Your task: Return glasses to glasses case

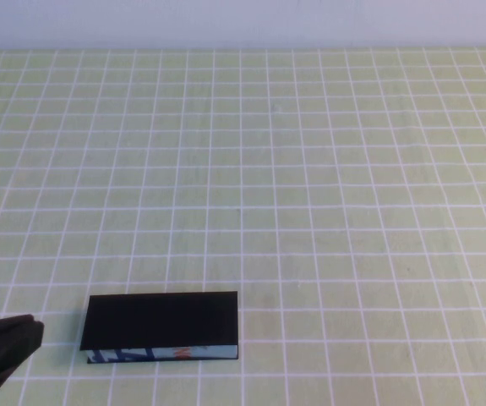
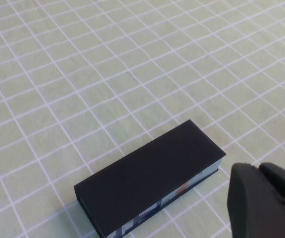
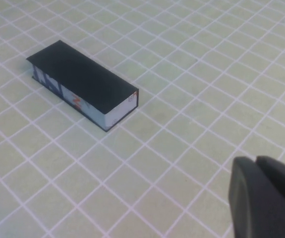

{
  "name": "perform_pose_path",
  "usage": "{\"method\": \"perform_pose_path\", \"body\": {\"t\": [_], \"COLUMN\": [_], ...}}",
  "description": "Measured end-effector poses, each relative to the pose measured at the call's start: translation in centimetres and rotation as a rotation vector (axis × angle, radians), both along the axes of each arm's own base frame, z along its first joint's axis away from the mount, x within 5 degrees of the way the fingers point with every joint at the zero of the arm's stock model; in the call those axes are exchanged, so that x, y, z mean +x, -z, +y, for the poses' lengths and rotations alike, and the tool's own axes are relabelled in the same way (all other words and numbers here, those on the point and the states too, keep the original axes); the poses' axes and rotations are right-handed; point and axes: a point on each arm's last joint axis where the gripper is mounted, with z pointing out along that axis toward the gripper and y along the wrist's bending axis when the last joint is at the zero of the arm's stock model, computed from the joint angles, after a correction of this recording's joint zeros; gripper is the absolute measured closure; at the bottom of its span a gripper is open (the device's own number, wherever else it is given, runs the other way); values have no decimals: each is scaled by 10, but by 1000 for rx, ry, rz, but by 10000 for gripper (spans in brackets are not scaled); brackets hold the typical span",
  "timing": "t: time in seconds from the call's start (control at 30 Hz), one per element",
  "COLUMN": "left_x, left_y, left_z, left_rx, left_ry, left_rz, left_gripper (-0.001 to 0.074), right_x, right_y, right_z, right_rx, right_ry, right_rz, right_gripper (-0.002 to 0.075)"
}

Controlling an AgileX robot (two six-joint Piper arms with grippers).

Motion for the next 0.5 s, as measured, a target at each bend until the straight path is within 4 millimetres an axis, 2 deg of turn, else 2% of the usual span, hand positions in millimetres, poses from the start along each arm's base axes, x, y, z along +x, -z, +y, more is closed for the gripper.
{"method": "perform_pose_path", "body": {"t": [0.2, 0.5], "left_x": [0, 0], "left_y": [0, 0], "left_z": [0, 0], "left_rx": [-3, -3], "left_ry": [0, 0], "left_rz": [-3, -3], "left_gripper": [738, 738], "right_x": [-18, -26], "right_y": [32, 39], "right_z": [-11, -15], "right_rx": [51, 81], "right_ry": [22, 21], "right_rz": [-68, -99], "right_gripper": [743, 743]}}
